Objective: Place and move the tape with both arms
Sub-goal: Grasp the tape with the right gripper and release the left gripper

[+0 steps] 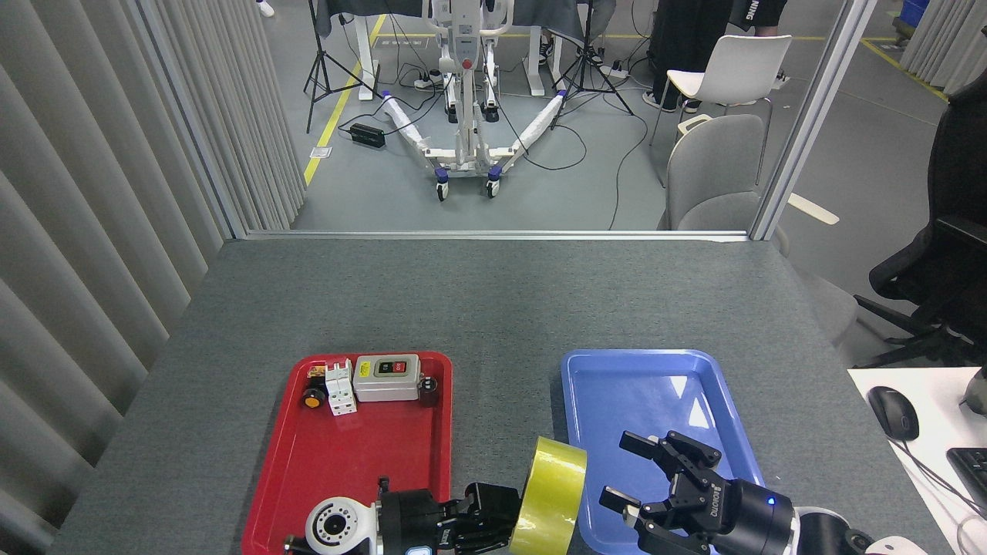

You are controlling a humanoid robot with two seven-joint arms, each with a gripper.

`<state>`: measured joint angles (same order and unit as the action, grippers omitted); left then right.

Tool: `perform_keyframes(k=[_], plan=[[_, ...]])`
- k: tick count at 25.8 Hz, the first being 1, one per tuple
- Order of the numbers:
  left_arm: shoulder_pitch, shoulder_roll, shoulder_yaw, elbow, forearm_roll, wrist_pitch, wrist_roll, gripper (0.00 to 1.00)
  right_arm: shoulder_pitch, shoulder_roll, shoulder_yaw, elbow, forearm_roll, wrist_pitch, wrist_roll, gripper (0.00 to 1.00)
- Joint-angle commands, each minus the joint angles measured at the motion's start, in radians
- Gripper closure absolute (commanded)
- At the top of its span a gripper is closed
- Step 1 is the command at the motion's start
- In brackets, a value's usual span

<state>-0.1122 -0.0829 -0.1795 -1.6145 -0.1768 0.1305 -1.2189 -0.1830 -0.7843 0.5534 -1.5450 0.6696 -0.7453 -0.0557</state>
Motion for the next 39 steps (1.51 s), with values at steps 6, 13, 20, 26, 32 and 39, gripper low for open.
perform_keyframes(k=[6, 13, 20, 26, 32, 39], plan=[[0.000, 0.002, 0.000, 0.008, 0.000, -0.003, -0.002, 1.00, -0.030, 0.070, 0.013, 0.014, 0.010, -0.031, 0.045, 0.07], [-0.006, 0.002, 0.002, 0.016, 0.000, -0.006, -0.002, 1.00, -0.099, 0.148, 0.063, 0.077, 0.015, -0.008, 0.083, 0.15], [-0.009, 0.008, 0.002, 0.027, 0.000, -0.011, -0.002, 1.00, -0.118, 0.148, 0.092, 0.103, 0.015, -0.011, 0.082, 0.45], [-0.009, 0.015, 0.003, 0.033, 0.000, -0.012, -0.002, 1.00, -0.119, 0.148, 0.095, 0.103, 0.015, -0.017, 0.083, 0.68], [-0.010, 0.015, 0.003, 0.039, 0.000, -0.012, -0.002, 1.00, -0.119, 0.148, 0.097, 0.103, 0.015, -0.020, 0.083, 0.72], [-0.017, 0.017, 0.005, 0.031, -0.012, -0.011, 0.010, 0.70, -0.119, 0.152, 0.100, 0.103, 0.015, -0.022, 0.083, 0.72]])
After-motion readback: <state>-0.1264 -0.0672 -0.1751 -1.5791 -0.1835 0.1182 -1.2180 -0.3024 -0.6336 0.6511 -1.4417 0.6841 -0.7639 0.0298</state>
